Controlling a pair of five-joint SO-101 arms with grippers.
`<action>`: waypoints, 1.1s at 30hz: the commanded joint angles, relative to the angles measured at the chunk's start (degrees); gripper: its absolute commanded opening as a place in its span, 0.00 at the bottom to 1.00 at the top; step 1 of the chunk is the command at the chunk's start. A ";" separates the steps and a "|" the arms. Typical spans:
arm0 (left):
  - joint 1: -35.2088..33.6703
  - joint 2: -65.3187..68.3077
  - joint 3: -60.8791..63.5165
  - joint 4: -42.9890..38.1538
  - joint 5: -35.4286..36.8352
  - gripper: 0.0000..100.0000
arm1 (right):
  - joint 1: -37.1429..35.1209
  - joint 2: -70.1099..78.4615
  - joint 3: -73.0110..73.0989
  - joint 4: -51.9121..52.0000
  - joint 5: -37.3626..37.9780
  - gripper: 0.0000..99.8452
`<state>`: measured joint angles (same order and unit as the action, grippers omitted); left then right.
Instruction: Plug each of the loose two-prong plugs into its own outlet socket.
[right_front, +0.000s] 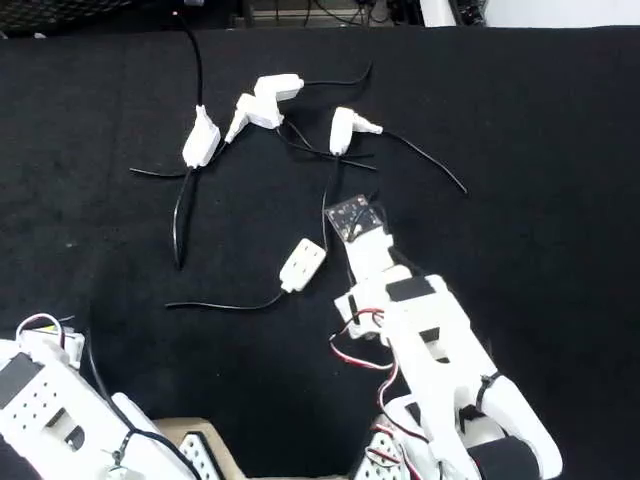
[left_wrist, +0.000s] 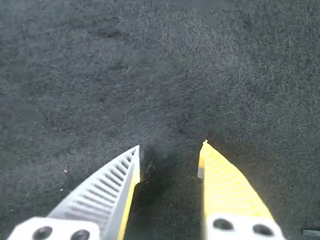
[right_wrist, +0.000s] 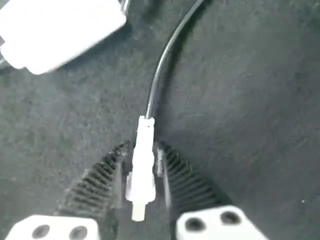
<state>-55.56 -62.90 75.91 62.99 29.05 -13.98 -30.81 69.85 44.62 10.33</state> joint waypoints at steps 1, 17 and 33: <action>0.48 -0.35 -0.13 -0.53 -0.62 0.20 | 0.79 -1.71 0.31 -0.62 0.00 0.01; 0.66 -0.35 -0.22 -0.79 -0.62 0.20 | 0.79 -1.80 -15.96 -0.26 0.00 0.01; 12.26 -0.35 -0.13 -0.97 -0.62 0.20 | -10.81 -1.89 -15.43 -17.41 -5.19 0.01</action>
<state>-43.87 -62.90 75.91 62.99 29.05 -21.19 -30.81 48.48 38.73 5.85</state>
